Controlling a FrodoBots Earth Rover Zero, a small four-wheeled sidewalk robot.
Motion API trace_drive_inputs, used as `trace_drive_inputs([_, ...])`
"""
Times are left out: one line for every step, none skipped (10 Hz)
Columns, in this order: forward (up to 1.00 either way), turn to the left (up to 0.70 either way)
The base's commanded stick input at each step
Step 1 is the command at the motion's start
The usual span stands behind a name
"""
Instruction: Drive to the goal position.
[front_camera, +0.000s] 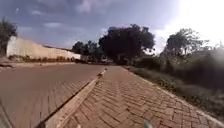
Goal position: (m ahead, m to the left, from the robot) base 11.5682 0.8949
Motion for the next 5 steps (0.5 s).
trace_drive_inputs([0.70, 0.00])
trace_drive_inputs([0.70, 0.00])
trace_drive_inputs([0.70, 0.00])
trace_drive_inputs([0.70, 0.00])
trace_drive_inputs([0.70, 0.00])
